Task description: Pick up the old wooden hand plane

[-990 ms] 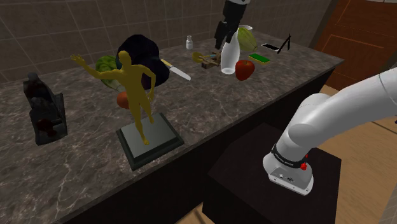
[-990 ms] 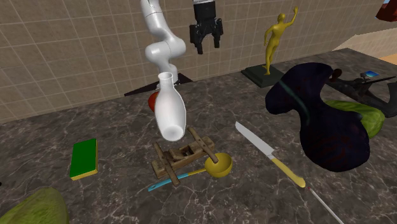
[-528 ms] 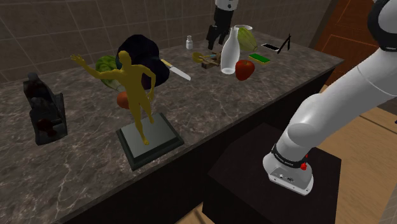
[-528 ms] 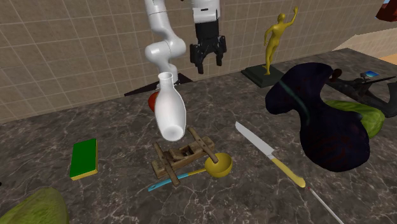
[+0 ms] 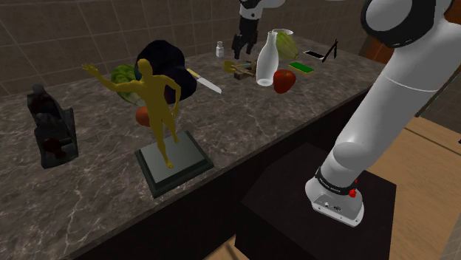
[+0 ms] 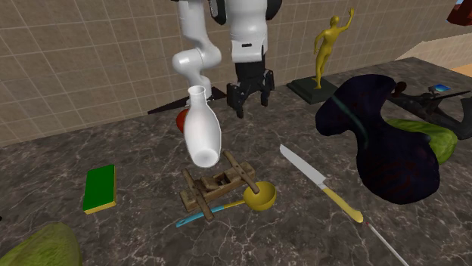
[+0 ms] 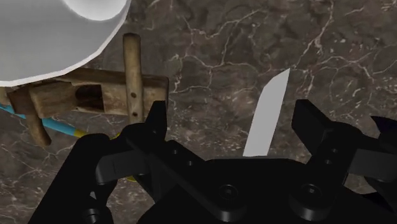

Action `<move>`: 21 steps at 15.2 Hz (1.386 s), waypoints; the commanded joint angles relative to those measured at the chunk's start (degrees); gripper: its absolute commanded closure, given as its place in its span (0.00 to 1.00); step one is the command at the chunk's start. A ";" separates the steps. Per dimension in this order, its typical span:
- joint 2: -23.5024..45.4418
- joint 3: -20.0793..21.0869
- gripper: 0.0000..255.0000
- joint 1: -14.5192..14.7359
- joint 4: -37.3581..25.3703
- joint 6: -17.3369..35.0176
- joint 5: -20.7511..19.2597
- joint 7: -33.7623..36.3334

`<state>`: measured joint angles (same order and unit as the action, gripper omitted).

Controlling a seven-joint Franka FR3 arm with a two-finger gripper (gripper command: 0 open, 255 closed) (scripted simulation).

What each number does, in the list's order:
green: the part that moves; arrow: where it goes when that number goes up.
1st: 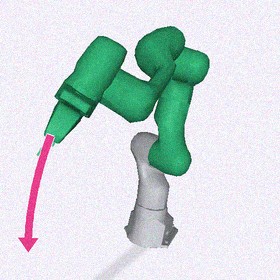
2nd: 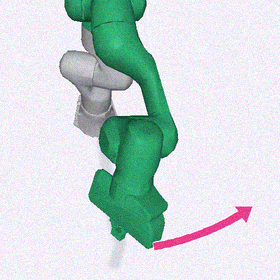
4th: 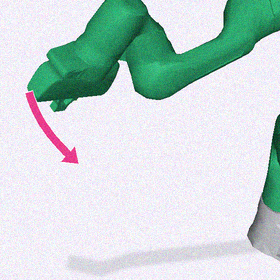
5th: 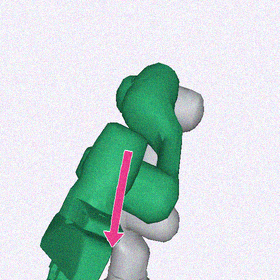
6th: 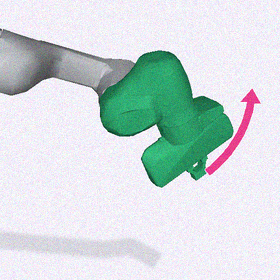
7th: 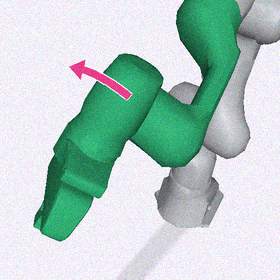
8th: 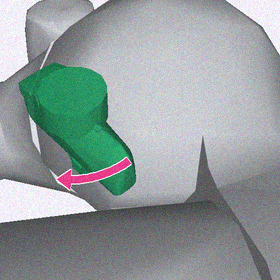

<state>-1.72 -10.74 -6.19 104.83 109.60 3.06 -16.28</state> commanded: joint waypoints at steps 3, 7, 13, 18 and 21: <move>8.80 -1.53 0.00 -1.67 -7.48 -0.26 2.10 -2.33; 18.38 -2.32 0.00 -3.76 -17.04 -1.88 4.41 -3.95; 31.12 -2.47 0.00 -7.16 -31.02 -5.00 7.02 -5.11; 31.40 -2.36 0.00 -6.97 -27.59 -1.33 7.20 -5.47; 31.56 -2.32 0.00 -6.92 -26.62 -0.21 7.28 -5.58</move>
<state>29.87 -13.06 -13.14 77.86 109.04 10.32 -21.83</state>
